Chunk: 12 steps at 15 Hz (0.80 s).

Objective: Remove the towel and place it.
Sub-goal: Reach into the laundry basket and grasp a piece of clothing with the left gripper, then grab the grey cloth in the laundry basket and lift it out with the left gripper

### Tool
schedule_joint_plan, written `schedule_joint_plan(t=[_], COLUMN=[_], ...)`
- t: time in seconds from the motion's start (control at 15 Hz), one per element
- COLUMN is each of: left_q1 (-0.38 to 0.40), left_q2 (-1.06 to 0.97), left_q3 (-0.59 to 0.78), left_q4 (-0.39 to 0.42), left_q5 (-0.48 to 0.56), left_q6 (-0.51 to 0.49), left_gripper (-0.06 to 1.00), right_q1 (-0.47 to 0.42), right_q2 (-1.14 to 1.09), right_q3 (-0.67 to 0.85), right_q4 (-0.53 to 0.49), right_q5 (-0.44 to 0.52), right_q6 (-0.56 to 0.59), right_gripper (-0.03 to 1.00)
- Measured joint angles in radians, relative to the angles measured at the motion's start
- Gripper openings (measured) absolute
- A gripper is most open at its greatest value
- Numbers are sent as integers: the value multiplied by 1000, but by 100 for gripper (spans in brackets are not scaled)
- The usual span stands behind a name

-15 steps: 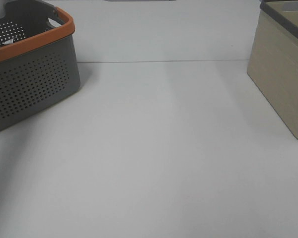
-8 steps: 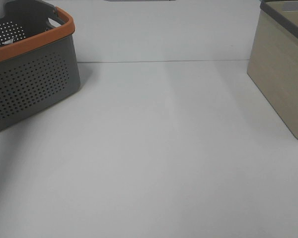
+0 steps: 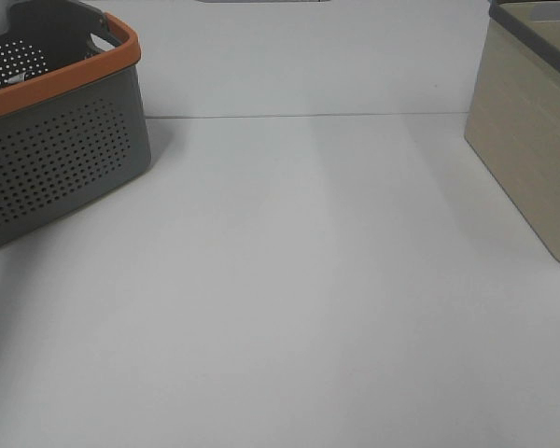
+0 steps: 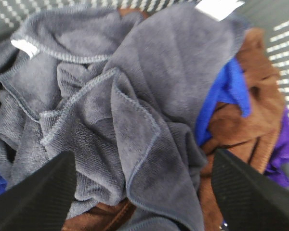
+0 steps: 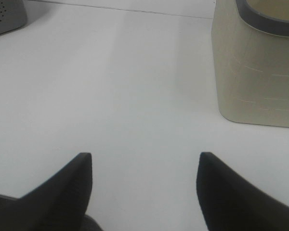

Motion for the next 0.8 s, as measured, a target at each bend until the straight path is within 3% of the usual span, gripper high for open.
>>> schedule_joint_plan(t=[0.33,0.8], left_q1=[-20,-21], left_q2=[86,145], left_q3=[-34,-51], left_q4=[51,58], left_q5=[13,-49], left_q6=[-65,-120], left_gripper=[72,71], right_q1=[0,0], right_q2=[0,0], right_q3=[0,0], right_q4=[-1,-20], right_q5=[0,0], right_q6=[0,35], right_gripper=[63,63])
